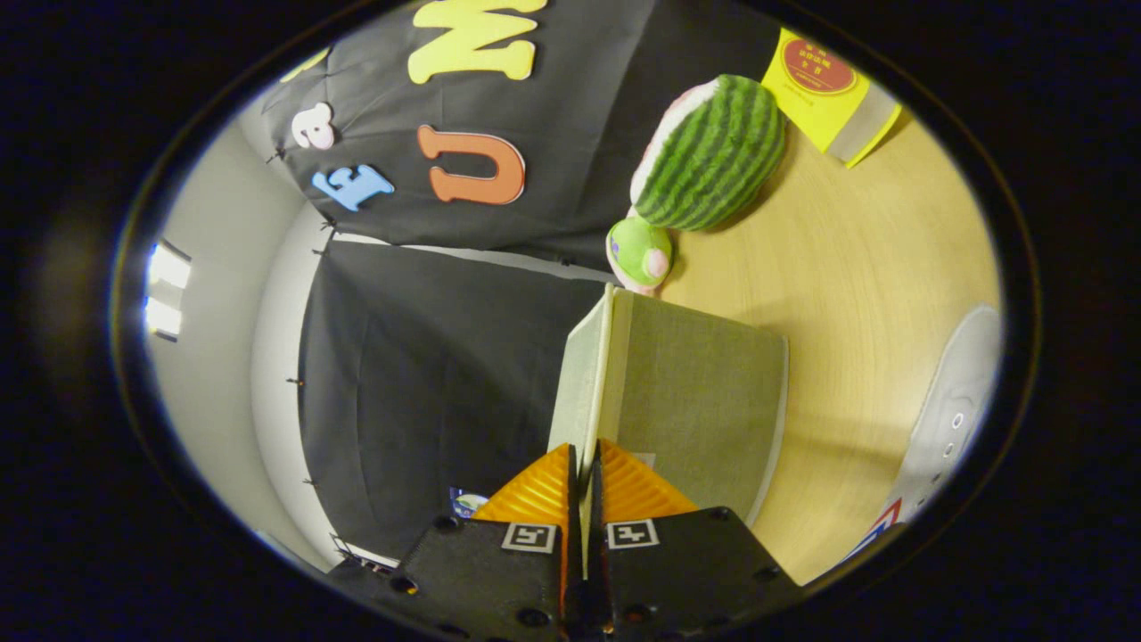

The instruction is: Open the storage box then place both shoes into the box .Put the left shoe in first, then the right shoe, with the right side of both shoes facing outward in a uniform manner.

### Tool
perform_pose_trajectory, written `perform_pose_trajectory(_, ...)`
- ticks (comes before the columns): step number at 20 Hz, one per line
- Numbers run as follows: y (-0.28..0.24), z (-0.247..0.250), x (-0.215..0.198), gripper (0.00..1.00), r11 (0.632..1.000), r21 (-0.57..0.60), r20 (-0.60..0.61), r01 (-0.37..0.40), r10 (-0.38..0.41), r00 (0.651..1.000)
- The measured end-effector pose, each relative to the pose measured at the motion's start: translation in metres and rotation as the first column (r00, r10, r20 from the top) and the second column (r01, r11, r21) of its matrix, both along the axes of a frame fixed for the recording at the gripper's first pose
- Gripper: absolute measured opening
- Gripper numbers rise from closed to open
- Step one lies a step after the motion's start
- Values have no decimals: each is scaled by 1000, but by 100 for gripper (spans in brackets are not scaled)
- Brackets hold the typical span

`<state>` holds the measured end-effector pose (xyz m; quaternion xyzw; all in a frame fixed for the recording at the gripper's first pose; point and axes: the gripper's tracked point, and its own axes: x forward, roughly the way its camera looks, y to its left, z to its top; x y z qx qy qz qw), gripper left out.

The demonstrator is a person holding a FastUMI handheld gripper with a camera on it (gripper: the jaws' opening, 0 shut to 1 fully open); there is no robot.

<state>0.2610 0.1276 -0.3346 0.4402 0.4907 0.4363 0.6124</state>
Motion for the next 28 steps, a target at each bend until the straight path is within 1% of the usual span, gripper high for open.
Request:
perform_pose_trajectory(2, 3, 9, -4, 5, 999, -43, 35, 0, 1, 999)
perform_pose_trajectory(5, 9, 42, -11, 5, 999, -54, 79, 2, 2, 997)
perform_pose_trajectory(8, 17, 75, -16, 5, 996, -81, 105, 32, -23, 994)
perform_pose_trajectory(12, 45, 116, -24, 5, 987, -152, 153, 57, -34, 988)
perform_pose_trajectory(17, 93, 139, -37, 6, 966, -239, 197, 94, -47, 979)
perform_pose_trajectory(21, 137, 160, -40, 6, 970, -188, 218, 156, -113, 969)
perform_pose_trajectory(23, 158, 163, -45, 6, 972, -172, 235, 158, -115, 965)
perform_pose_trajectory(25, 178, 171, -48, 7, 978, -130, 248, 162, -126, 961)
perform_pose_trajectory(26, 187, 174, -48, 16, 979, -111, 258, 171, -138, 956)
perform_pose_trajectory(27, 196, 175, -46, 22, 976, -103, 263, 190, -158, 952)
perform_pose_trajectory(28, 204, 175, -45, 36, 974, -99, 271, 204, -170, 947)
